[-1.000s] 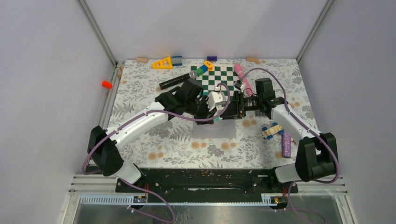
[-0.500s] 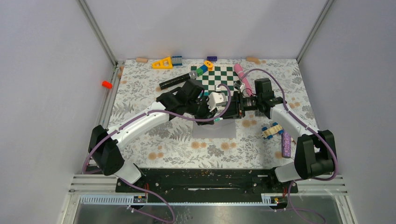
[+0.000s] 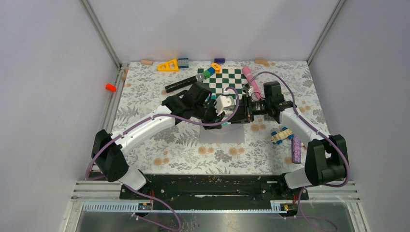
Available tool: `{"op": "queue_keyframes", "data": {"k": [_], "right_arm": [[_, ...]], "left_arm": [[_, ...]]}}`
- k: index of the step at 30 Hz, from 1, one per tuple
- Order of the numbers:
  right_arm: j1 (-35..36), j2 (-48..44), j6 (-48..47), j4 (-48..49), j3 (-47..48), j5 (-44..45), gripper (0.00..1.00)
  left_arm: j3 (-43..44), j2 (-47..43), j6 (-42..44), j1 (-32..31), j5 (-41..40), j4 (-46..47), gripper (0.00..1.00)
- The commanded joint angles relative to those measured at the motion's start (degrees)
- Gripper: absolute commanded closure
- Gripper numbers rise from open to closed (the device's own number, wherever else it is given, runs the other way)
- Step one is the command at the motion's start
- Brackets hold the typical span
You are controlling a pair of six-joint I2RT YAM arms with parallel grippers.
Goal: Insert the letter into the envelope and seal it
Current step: Screw the solid glue.
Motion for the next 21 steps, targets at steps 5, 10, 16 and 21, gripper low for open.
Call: {"op": "queue_keyframes", "data": {"k": [5,10,16,21], "right_arm": [[1.21,-3.4,-10.93,0.87,0.59,-5.81,0.75],[1.83,-9.15,-34.84,-6.36,1.24,-7.05,0.74],[2.5,-21.57,-59.05,-6.64,-5.77,-5.05,0.69],[2.51,-24.97,-58.69,-3.75,-8.59,-2.23,0.43]], "left_arm": [[2.26,1.57,1.11,0.8,9.39,-0.75,1.0],[4.63,4.27,3.15,1.13,22.56,-6.82,1.0],[7.28,7.27,7.22,1.78,34.56,-14.18,1.0],[8.05,7.43,7.91,2.45,35.22,-15.3,1.0]]}}
